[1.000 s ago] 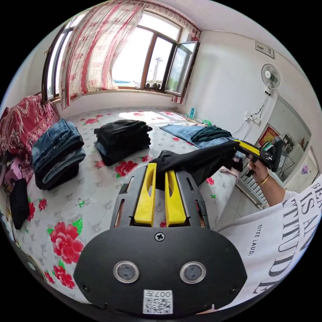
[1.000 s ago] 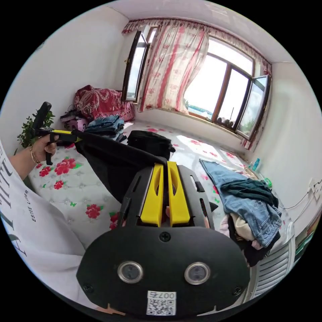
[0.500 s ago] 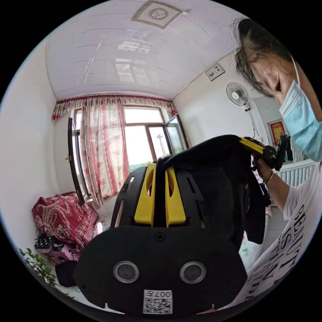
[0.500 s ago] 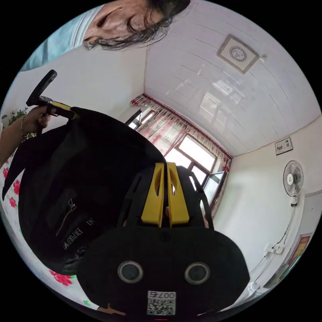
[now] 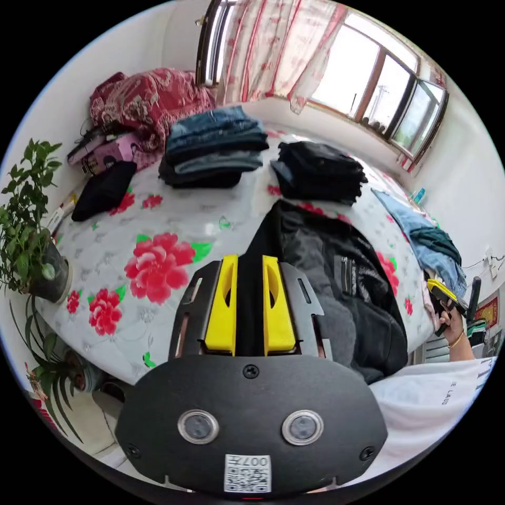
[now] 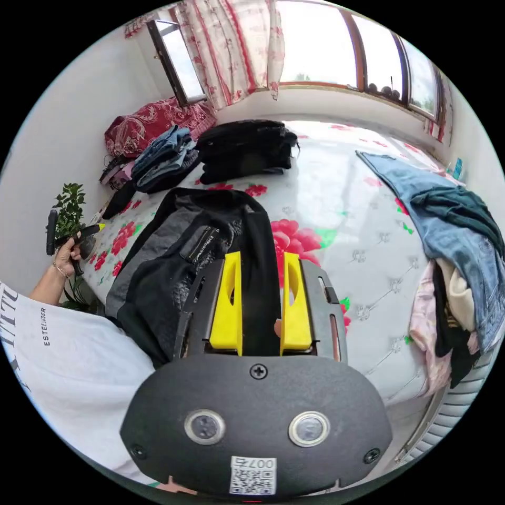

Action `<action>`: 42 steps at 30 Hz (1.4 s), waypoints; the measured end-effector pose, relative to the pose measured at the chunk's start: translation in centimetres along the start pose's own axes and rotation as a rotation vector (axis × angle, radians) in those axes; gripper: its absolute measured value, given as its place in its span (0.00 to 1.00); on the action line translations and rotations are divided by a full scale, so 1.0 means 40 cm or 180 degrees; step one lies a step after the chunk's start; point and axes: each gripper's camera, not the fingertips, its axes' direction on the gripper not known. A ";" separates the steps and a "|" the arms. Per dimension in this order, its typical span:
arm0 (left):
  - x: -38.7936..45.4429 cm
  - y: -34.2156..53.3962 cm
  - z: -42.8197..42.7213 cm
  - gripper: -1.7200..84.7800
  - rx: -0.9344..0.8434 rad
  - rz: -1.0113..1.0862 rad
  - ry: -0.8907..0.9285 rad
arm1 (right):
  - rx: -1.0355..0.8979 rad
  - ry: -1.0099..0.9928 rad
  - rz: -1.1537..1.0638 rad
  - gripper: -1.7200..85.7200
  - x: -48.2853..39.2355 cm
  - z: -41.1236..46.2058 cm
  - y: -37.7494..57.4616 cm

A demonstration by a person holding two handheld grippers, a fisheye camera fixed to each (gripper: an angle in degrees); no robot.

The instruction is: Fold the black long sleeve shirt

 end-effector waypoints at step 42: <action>0.115 -0.665 0.993 0.05 -0.0677 0.1473 -0.0070 | -0.1118 0.0160 -0.1154 0.10 0.150 0.934 -0.654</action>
